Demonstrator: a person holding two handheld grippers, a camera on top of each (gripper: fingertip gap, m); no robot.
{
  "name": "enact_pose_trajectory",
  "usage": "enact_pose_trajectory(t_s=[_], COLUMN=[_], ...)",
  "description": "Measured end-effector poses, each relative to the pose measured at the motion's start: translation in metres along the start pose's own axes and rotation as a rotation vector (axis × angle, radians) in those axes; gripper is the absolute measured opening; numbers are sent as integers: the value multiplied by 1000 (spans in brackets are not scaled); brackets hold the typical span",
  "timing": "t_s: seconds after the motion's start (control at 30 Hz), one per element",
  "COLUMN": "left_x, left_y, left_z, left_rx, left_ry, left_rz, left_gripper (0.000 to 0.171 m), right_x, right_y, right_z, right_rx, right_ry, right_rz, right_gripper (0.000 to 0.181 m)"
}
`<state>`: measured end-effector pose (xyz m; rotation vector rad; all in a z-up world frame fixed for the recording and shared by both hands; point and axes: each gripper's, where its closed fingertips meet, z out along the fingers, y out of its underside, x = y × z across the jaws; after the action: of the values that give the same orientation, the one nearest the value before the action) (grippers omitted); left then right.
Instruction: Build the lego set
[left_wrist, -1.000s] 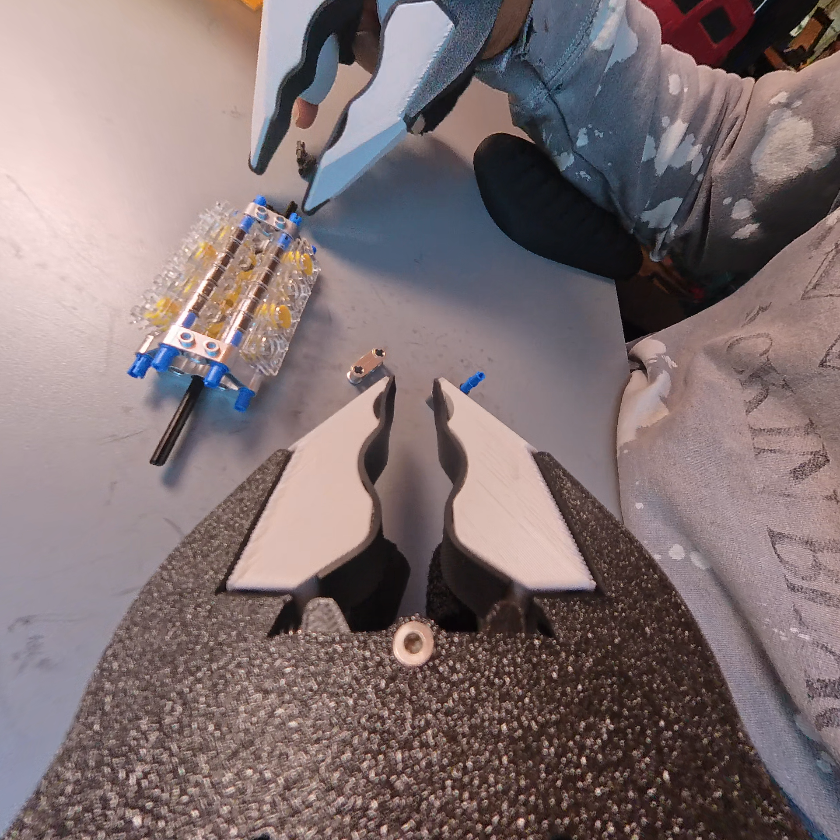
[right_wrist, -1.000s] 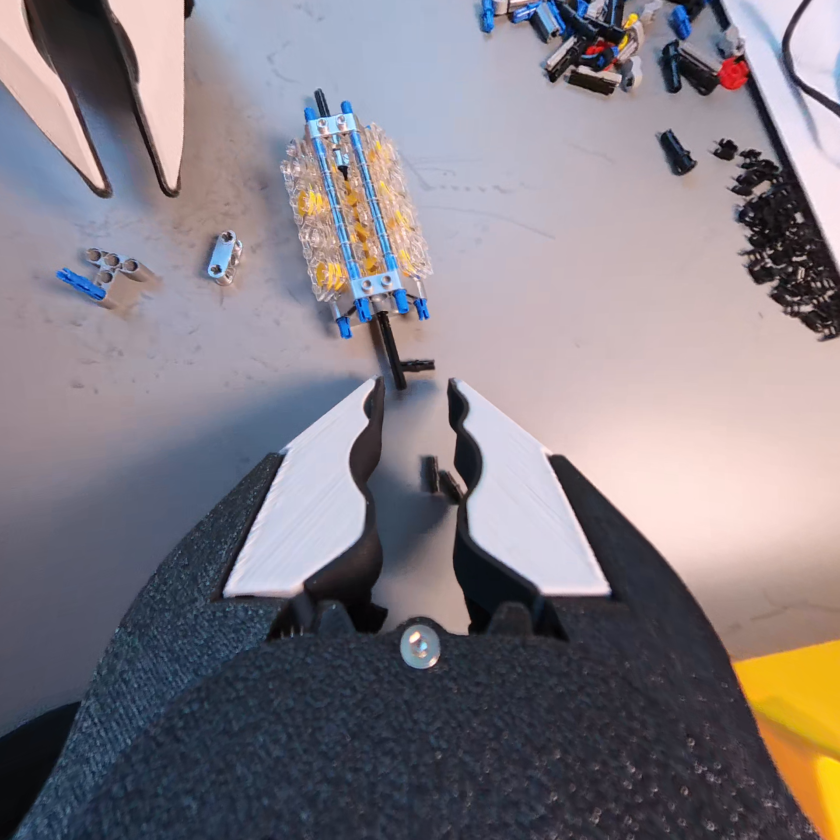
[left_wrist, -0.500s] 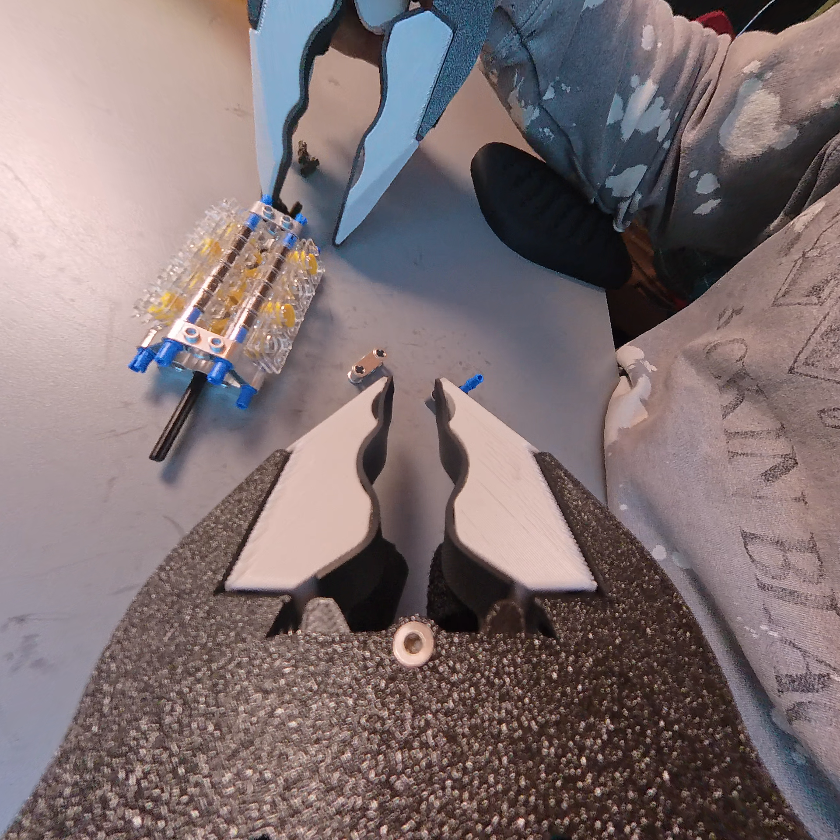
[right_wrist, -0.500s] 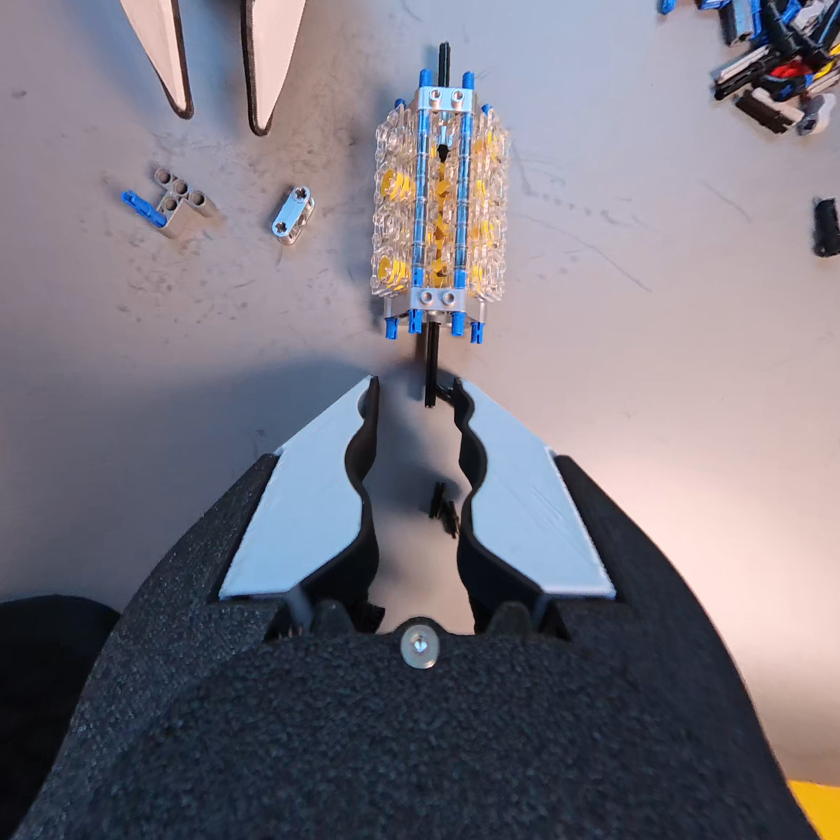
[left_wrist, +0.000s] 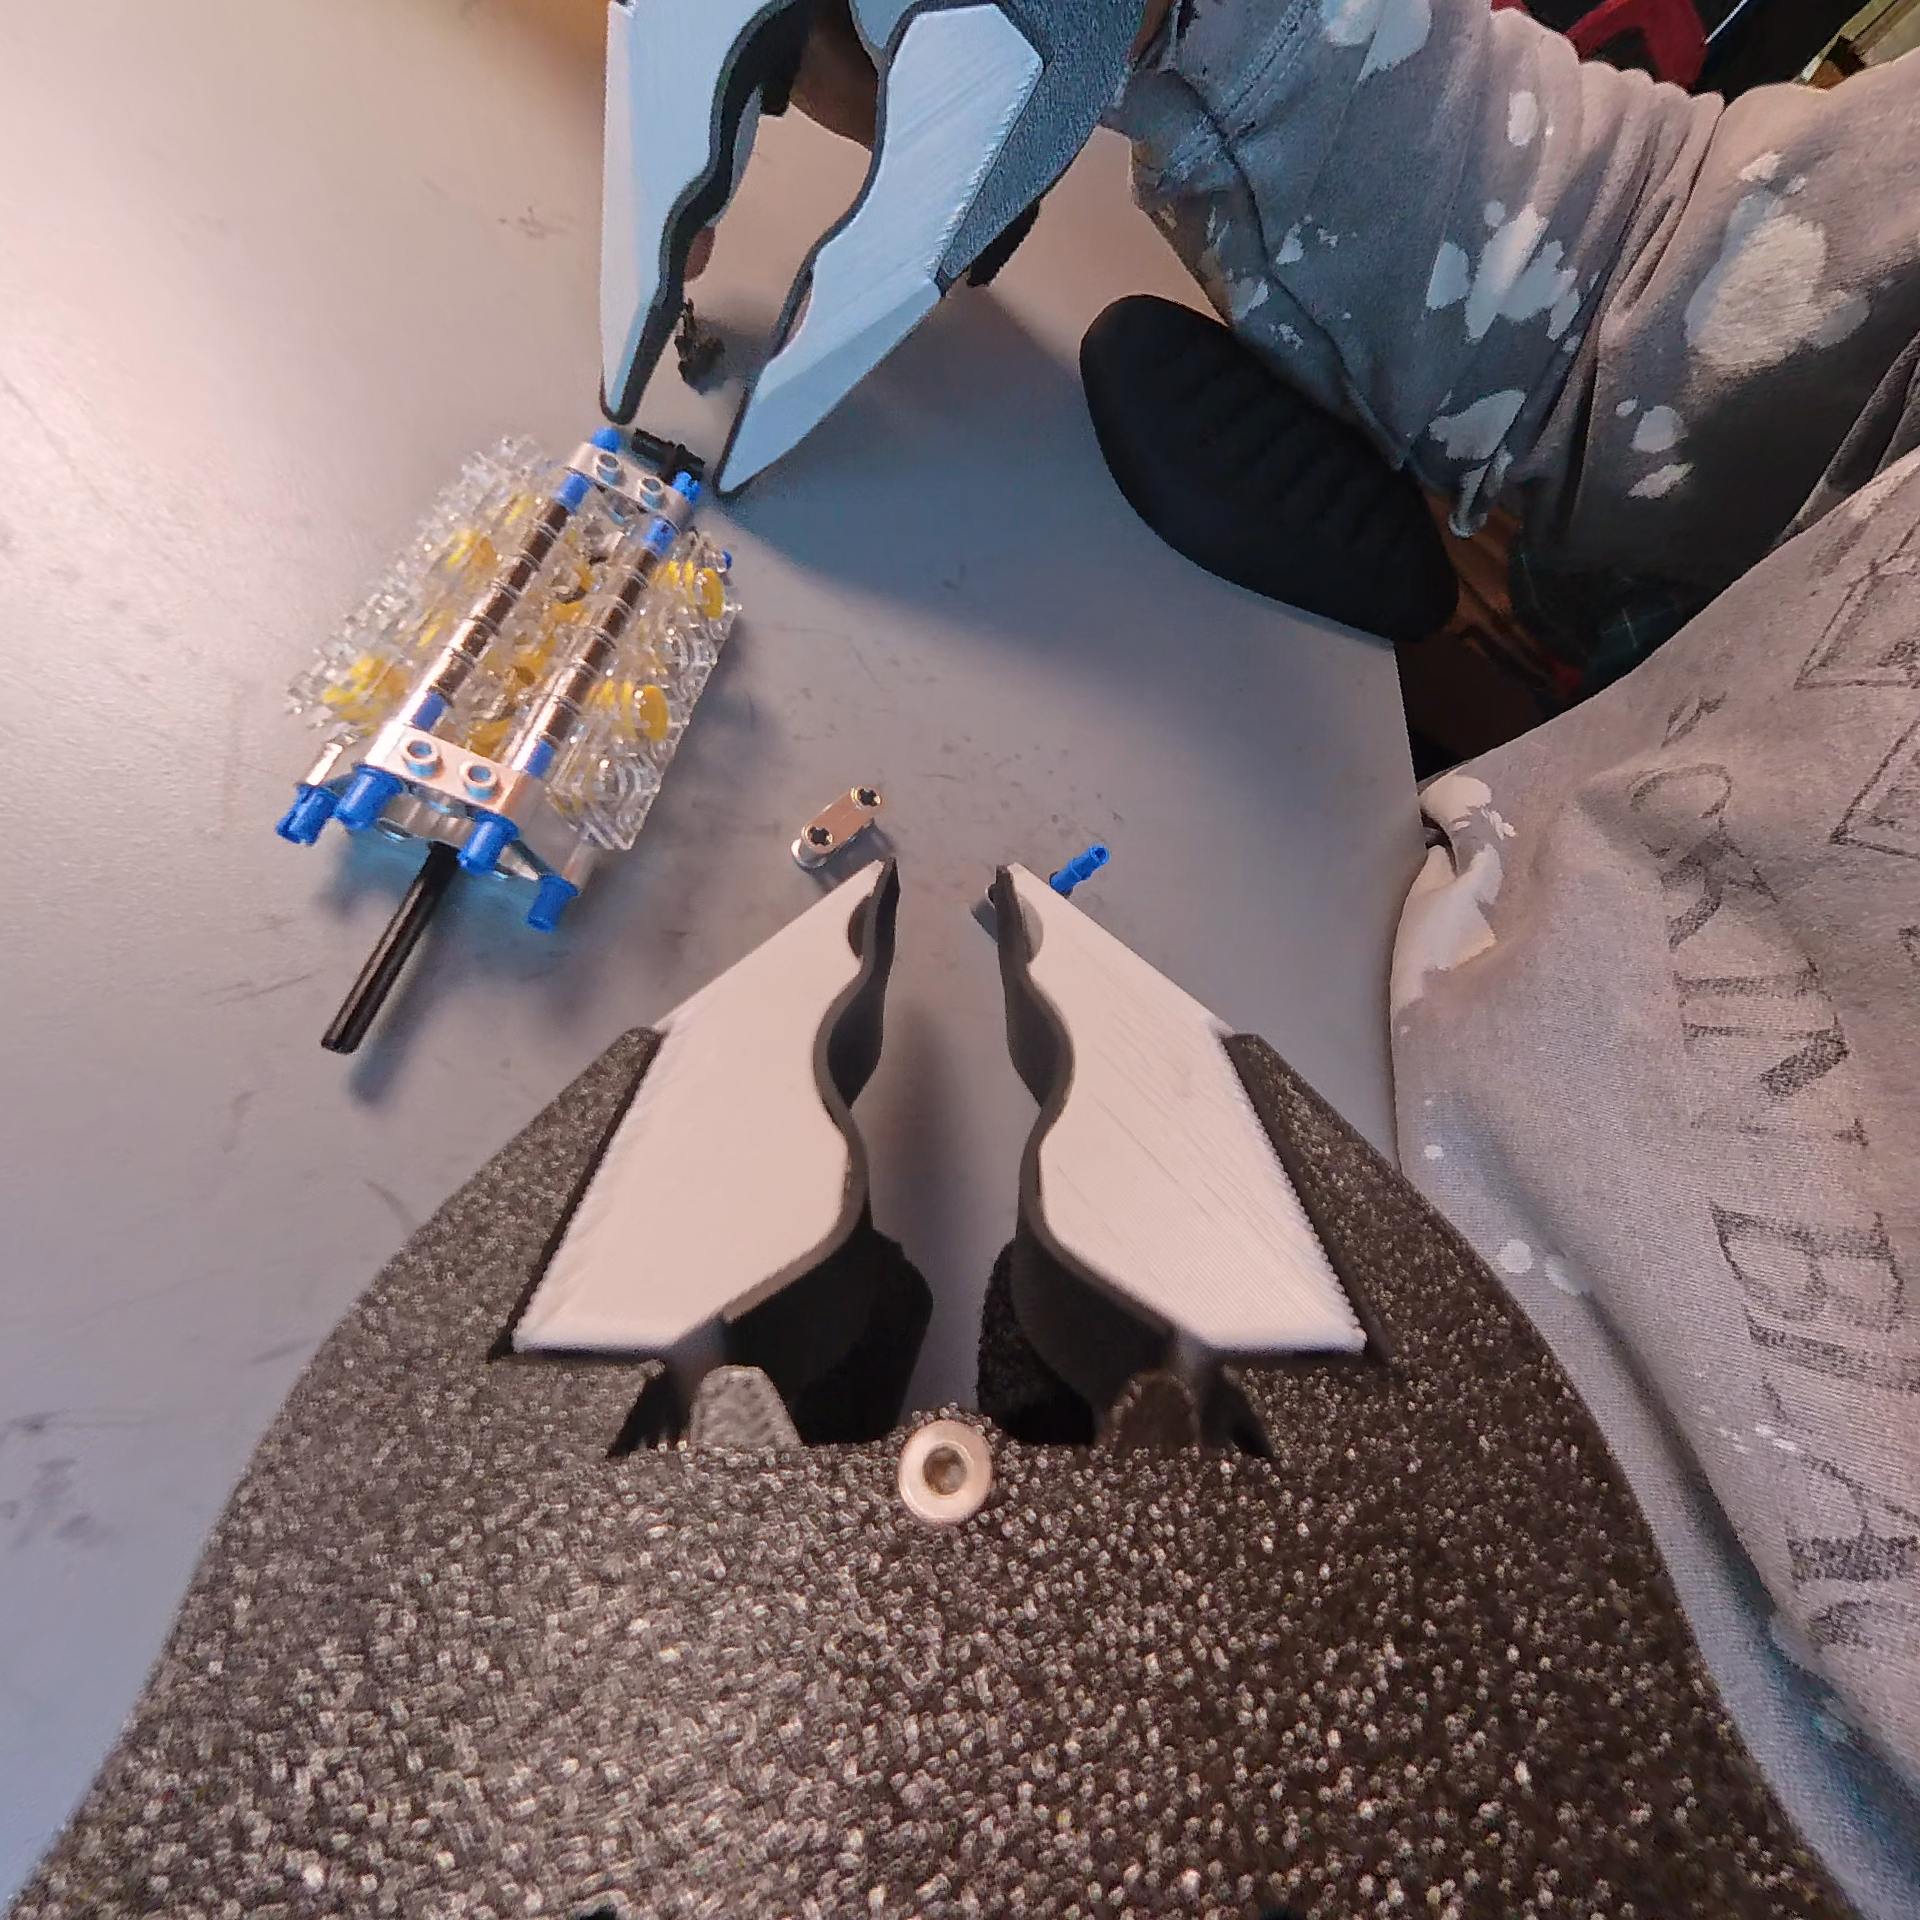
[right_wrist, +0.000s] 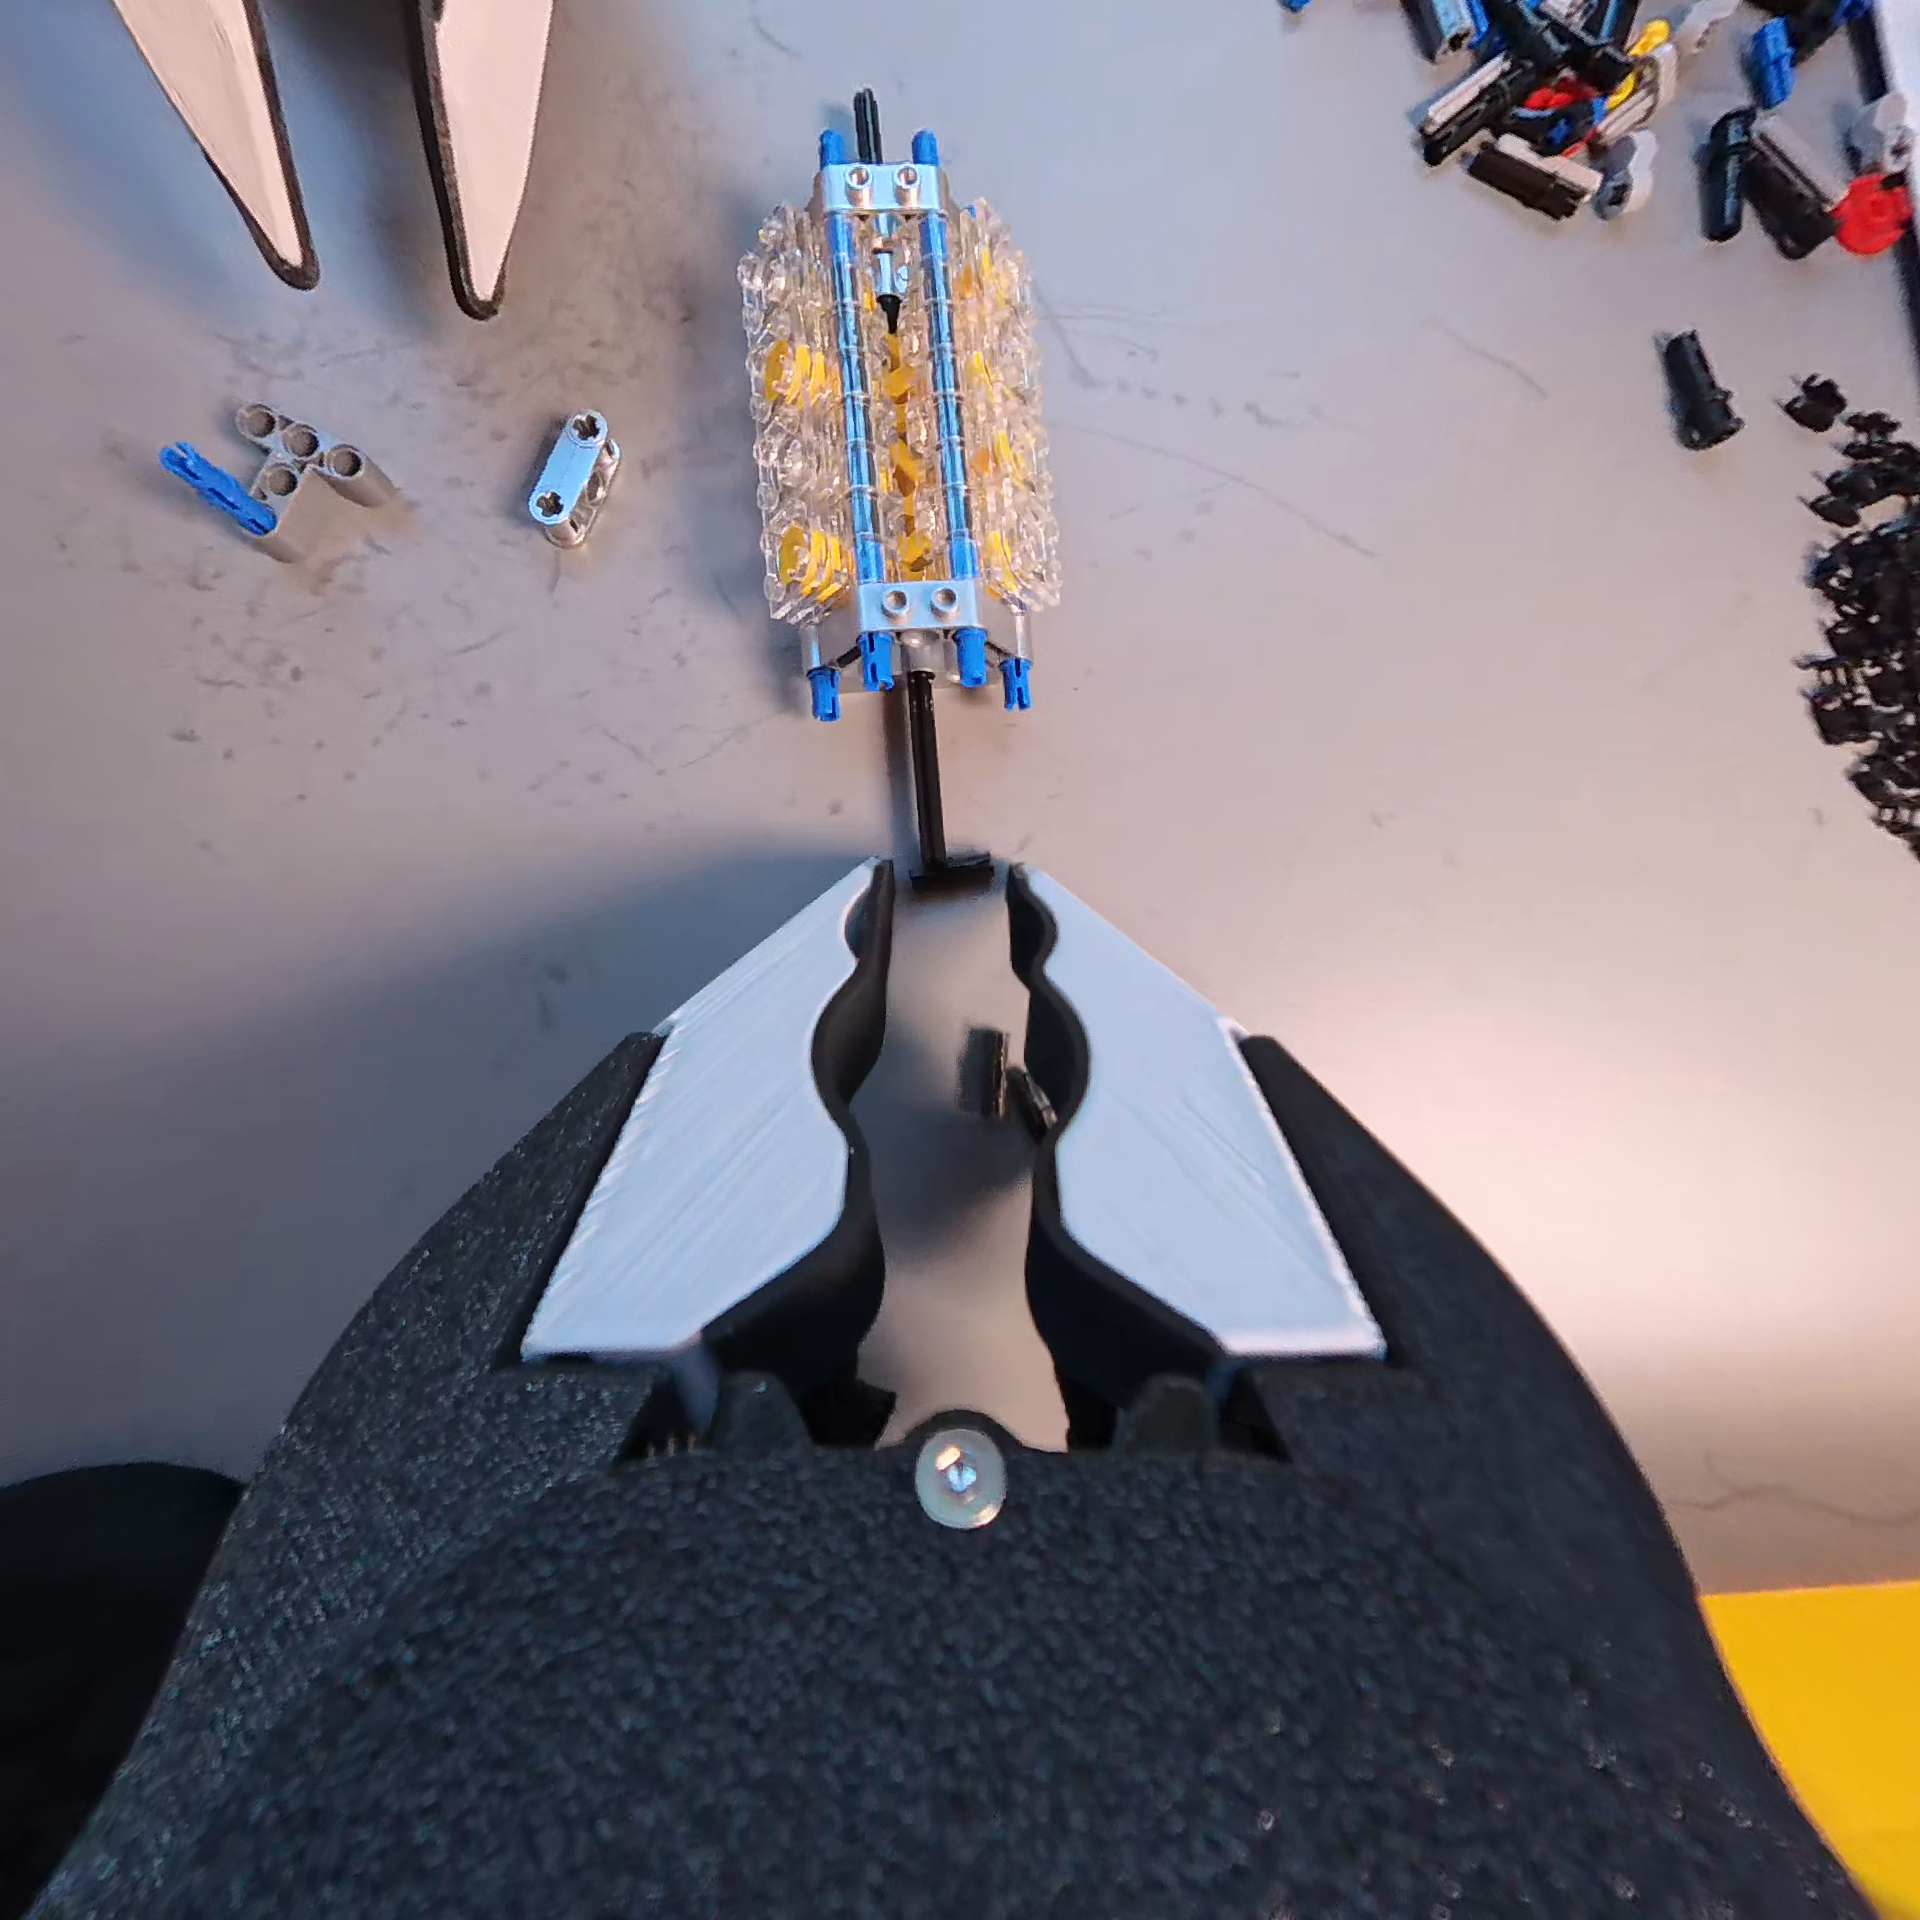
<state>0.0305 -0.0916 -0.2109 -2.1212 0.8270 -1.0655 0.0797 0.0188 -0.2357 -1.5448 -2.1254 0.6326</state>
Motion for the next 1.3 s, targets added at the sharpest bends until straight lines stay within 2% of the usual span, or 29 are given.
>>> enact_pose_trajectory(t_s=[0.1, 0.2, 0.33, 0.43, 0.6, 0.73, 0.87, 1.1, 1.3], left_x=[0, 0, 0, 1, 1, 1, 1, 1, 2], left_y=[0, 0, 1, 2, 4, 4, 6, 8, 2], left_z=[0, 0, 0, 1, 3, 3, 5, 6, 3], left_rx=[-1, -1, -2, -8, -25, -28, -43, -51, -12], left_ry=[-1, -4, -7, -10, -21, -27, -37, -47, -57], left_rz=[1, 5, 13, 22, 34, 40, 52, 63, 74], left_gripper=[17, 17, 17, 17, 17, 17, 17, 17, 17], right_x=[-1, -1, 0, -2, -16, -35, -39, -37, -37], right_y=[-2, -1, 5, 6, 8, 15, 17, 15, 13], right_z=[2, 2, -4, -15, -29, -27, -16, -14, -16], right_rx=[-1, -6, -4, 43, 84, 68, 52, 55, 73], right_ry=[-21, -27, -12, 18, 33, 22, 27, 38, 54], right_rz=[-5, -10, 15, 60, 122, 120, 131, 113, 119], right_gripper=[15, 3, 0, 0, 14, 15, 20, 3, 3])
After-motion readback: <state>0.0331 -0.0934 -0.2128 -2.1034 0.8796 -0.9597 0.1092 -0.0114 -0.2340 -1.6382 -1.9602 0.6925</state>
